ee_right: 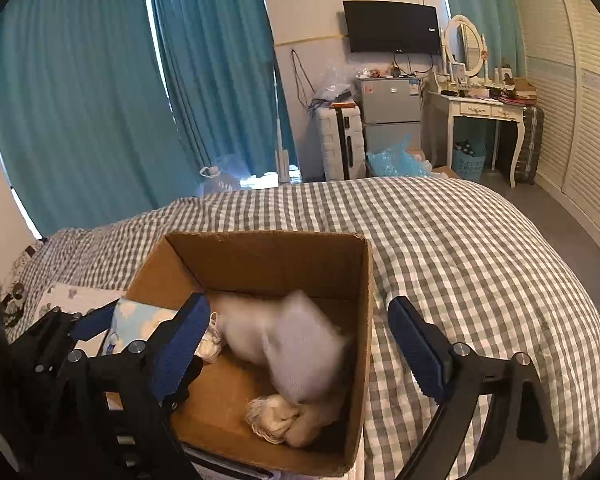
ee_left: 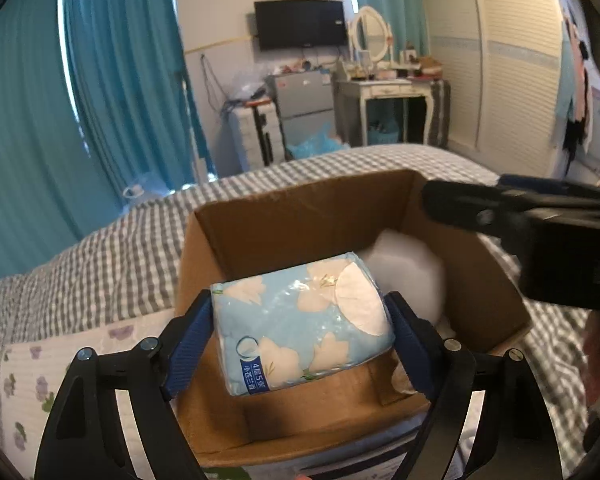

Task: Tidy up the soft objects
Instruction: 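Carry both items to the box and release them inside, then lift both tools back from the box toward the remaining items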

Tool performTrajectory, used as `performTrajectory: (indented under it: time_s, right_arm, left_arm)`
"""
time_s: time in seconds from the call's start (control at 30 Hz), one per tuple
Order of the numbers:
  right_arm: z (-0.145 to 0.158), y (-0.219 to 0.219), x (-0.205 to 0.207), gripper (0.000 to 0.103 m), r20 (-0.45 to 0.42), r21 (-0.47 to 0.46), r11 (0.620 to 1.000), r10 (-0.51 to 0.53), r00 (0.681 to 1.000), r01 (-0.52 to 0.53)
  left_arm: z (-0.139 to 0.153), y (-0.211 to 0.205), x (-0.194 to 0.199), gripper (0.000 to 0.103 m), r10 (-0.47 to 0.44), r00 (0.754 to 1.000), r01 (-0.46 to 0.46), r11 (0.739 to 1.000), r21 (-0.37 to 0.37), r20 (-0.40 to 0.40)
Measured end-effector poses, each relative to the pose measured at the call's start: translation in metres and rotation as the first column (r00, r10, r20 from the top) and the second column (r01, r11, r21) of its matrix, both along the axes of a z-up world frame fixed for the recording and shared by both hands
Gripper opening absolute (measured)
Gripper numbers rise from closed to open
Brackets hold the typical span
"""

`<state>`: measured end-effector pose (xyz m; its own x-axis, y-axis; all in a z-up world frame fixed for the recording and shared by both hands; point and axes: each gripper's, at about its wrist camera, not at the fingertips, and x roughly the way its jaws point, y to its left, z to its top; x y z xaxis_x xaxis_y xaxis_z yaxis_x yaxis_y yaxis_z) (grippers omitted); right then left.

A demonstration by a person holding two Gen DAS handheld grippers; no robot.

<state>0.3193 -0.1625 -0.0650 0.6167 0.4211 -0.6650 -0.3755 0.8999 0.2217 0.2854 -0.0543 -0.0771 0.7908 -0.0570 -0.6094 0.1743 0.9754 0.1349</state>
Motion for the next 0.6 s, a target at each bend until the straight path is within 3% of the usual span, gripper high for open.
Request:
performTrajectory:
  time_s: [0.43, 0.6]
  right_arm:
    - [0.077, -0.031, -0.049, 0.091, 0.056, -0.024, 1.000, -0.019, 0.998, 0.020]
    - [0.113, -0.048, -0.075, 0.092, 0.072, -0.010, 0.999, -0.044, 0.996, 0.045]
  left_arm:
    - [0.066, 0.005, -0.022, 0.087, -0.002, 0.998, 0.006, 0.998, -0.059, 0.069]
    - [0.101, 0.017, -0.053, 0.087, 0.010, 0.993, -0.002, 0.997, -0.074, 0.114]
